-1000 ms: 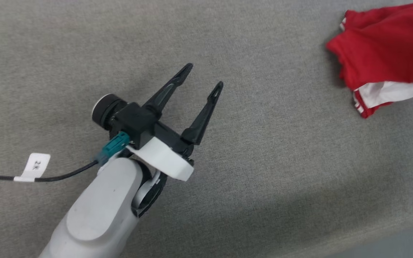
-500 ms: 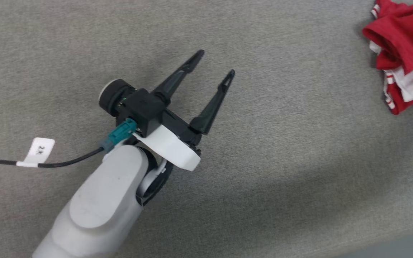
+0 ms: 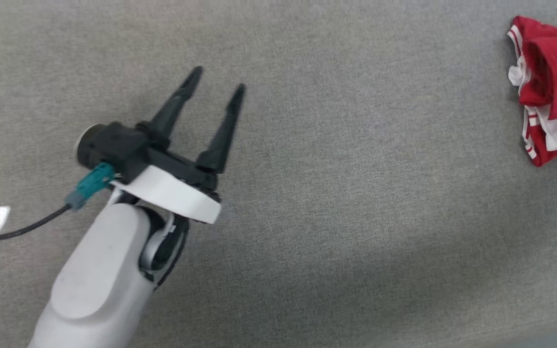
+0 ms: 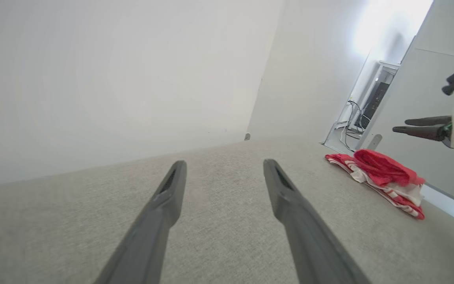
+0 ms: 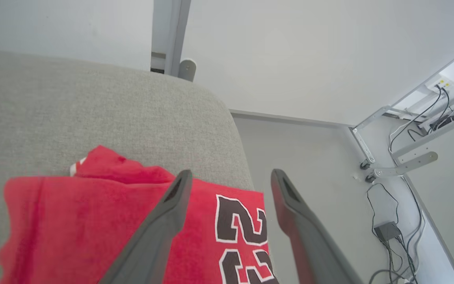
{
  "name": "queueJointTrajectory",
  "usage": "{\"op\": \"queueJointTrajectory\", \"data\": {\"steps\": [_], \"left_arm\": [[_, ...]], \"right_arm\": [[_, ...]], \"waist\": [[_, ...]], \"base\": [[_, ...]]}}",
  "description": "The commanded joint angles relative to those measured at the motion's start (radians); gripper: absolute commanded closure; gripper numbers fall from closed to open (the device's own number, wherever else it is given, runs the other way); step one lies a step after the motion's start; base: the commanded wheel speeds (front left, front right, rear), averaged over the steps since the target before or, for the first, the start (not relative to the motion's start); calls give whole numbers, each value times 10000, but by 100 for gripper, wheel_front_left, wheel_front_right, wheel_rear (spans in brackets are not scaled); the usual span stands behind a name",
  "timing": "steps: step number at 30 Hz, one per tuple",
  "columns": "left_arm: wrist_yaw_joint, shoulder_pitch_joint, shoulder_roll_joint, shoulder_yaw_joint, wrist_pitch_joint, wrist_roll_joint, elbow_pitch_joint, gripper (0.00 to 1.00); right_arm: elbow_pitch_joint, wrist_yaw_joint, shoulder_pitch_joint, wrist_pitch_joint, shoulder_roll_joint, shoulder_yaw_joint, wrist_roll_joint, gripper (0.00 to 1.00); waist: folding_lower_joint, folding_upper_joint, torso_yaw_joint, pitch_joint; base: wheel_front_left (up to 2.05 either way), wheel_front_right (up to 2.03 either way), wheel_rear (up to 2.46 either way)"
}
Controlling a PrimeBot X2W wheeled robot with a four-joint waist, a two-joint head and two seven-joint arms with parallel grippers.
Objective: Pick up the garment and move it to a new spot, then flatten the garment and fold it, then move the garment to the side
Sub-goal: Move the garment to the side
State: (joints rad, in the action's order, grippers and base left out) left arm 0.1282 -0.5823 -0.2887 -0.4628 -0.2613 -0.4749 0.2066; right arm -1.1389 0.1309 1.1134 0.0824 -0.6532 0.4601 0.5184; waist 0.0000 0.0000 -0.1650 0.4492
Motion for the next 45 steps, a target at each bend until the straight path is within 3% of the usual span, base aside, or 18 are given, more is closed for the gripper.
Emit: {"op": "queueJointTrajectory", "data": {"steps": [1,9,18,36,45], "left_arm": [[29,152,-33,139,-45,-45,-40,0],[23,1221,-8,1887,-45,243,-417,0],[23,2684,556,3696,-45,964,-936,0],[23,6237,1020,5463,-45,1400,-1449,0],[23,7223,1242,5853,-45,1500,-1689,0]], "right_arm": [[2,-3,20,130,86,10,14,0],[763,-3,-574,1037,560,169,535,0],[2298,-3,-2087,1791,1198,-23,741,0],[6749,-3,-7803,1820,2706,-3061,-952,0],[7870,-3,-9469,1821,3223,-3888,-1363,0]], "waist": [[0,0,74,-161],[0,0,363,-958],[0,0,854,-2026],[0,0,1632,-3836],[0,0,1751,-4335]], "base": [[0,0,0],[0,0,0],[0,0,0],[0,0,0],[0,0,0]]}}
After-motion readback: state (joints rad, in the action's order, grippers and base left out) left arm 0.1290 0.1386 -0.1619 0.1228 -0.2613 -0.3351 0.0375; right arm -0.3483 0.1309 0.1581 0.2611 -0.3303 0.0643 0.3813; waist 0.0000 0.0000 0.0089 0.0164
